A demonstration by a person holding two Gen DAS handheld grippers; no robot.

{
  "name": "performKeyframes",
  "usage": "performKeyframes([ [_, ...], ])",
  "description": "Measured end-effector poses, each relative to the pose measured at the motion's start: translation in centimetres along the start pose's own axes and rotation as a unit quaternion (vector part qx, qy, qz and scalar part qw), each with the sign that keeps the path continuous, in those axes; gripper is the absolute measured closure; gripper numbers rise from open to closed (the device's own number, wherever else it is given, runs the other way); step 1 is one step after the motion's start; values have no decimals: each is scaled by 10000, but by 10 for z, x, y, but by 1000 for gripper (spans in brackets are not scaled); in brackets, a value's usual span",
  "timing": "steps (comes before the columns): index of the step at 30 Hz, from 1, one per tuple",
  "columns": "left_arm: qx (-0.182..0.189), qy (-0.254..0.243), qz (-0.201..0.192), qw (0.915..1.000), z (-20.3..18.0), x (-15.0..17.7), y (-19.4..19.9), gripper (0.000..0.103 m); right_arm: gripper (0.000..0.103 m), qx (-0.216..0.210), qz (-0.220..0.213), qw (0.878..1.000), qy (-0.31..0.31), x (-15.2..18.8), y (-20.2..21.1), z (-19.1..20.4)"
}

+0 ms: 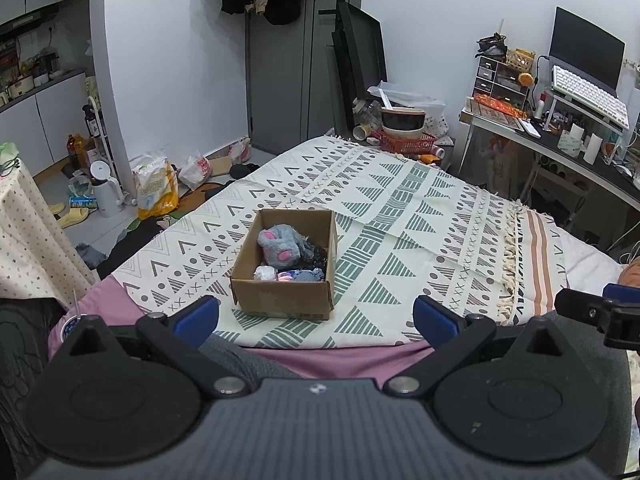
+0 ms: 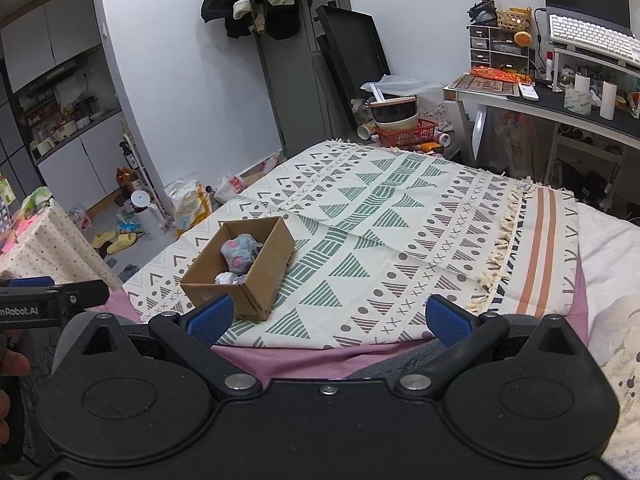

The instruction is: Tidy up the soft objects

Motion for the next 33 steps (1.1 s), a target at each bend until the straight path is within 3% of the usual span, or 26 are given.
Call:
performKeyframes([
  [33,69,-90,-1,9999,-13,-6,-3,0,0,126,-36,9999,-79,-7,10,-13],
])
Point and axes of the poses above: each gripper's, at about its wrist camera, not at the fingertips, and y roughly against the way its jaws point, z to its left, x to its underside, the point moved 1 cm from there along -y, roughly the way its jaws point, and after that the axes turned 9 degrees about -z, right-handed, at the moved point
